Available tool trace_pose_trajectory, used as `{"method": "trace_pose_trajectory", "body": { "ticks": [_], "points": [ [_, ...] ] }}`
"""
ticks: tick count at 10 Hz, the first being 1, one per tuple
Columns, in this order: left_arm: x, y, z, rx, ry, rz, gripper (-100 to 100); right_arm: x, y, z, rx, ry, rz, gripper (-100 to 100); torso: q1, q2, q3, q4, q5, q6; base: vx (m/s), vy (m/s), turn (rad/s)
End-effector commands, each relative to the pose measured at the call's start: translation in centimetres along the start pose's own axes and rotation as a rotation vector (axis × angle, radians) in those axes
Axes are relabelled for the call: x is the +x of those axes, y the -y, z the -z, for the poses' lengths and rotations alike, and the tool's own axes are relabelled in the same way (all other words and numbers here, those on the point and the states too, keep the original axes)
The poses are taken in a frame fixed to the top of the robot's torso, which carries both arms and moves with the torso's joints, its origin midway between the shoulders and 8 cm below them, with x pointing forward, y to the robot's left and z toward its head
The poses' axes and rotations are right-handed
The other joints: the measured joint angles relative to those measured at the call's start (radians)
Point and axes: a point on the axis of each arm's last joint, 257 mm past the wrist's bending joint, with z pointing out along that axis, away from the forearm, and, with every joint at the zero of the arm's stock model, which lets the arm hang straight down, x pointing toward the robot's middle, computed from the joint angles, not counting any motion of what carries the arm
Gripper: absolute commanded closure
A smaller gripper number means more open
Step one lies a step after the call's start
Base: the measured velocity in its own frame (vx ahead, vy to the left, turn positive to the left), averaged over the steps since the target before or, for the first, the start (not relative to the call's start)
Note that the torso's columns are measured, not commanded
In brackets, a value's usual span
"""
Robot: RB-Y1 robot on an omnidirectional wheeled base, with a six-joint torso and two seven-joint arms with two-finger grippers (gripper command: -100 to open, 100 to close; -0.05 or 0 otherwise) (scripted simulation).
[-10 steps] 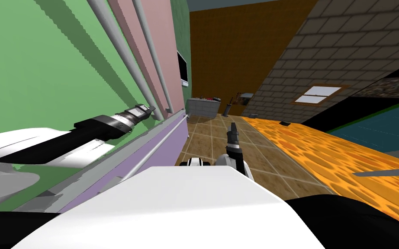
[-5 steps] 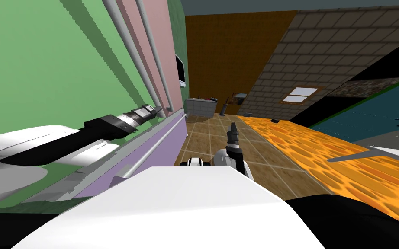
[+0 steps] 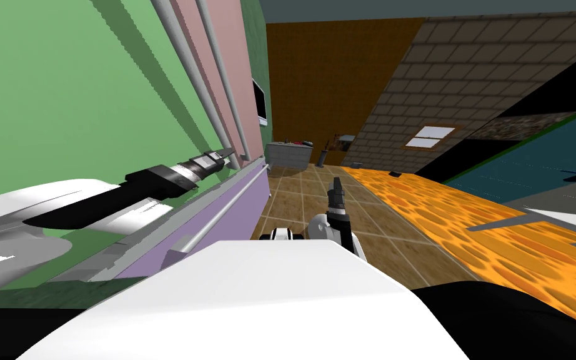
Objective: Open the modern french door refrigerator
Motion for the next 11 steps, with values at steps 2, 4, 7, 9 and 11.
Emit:
{"method": "trace_pose_trajectory", "body": {
  "ticks": [2,4,7,9,11],
  "points": [
    [-2.5,-3.1,-0.3,-0.060,0.062,-0.012,-100,0.0,0.0,0.0,0.000,0.000,0.000,0,-0.001,0.002,0.002,0.001,0.000,0.000,0.050,-0.018,0.032],
    [-3.6,-4.7,-0.3,-0.093,0.085,-0.022,-100,0.0,0.0,0.0,0.000,0.000,0.000,0,-0.002,-0.001,-0.001,0.000,-0.001,0.000,0.088,-0.030,0.039],
    [-5.6,-7.4,-0.2,-0.152,0.127,-0.041,-100,0.0,0.0,0.0,0.000,0.000,0.000,0,0.000,0.004,0.003,0.001,0.000,0.000,0.046,-0.016,0.025],
    [-5.7,-6.1,-0.4,-0.140,0.118,-0.036,-100,0.0,0.0,0.0,0.000,0.000,0.000,0,0.000,0.002,0.001,0.001,0.000,0.000,0.068,-0.018,0.008],
    [-5.4,-6.4,-0.3,-0.139,0.118,-0.036,100,0.0,0.0,0.0,0.000,0.000,0.000,0,0.000,0.000,0.000,0.000,0.000,0.000,0.039,-0.009,0.002]
  ]
}}
